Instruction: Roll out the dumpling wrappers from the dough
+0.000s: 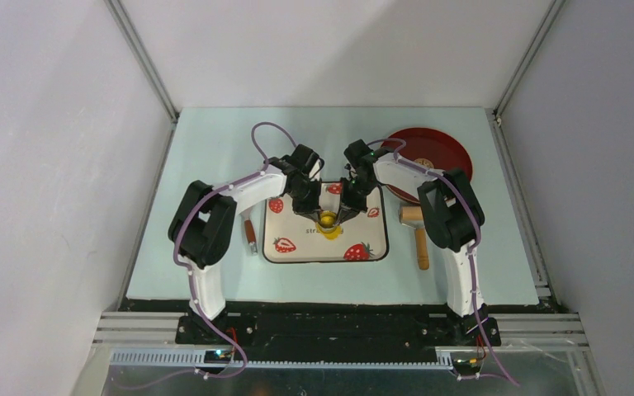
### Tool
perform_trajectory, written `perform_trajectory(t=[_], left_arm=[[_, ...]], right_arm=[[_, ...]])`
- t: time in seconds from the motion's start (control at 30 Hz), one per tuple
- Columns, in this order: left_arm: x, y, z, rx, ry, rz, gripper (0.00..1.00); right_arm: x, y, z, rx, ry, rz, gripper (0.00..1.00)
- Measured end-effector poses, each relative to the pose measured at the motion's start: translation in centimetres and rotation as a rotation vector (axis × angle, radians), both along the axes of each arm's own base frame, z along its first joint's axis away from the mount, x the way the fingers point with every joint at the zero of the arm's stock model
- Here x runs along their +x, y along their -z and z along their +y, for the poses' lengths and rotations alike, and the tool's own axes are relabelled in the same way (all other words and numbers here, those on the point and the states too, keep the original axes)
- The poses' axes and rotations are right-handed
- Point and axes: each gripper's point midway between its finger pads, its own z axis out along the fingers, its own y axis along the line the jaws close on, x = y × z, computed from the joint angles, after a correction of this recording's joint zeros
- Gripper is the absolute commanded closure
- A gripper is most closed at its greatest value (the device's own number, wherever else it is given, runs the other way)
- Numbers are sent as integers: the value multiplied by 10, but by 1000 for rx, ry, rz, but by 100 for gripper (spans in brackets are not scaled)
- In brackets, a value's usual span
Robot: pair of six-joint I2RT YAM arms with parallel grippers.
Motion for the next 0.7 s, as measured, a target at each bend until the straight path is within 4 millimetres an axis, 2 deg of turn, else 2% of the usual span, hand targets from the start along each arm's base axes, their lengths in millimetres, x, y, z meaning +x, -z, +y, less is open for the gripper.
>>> perform_trajectory(t=[0.7], left_arm=[[0,7,0,5,-2,6,100]], right_arm=[[-1,1,0,-6,-5,10,100]])
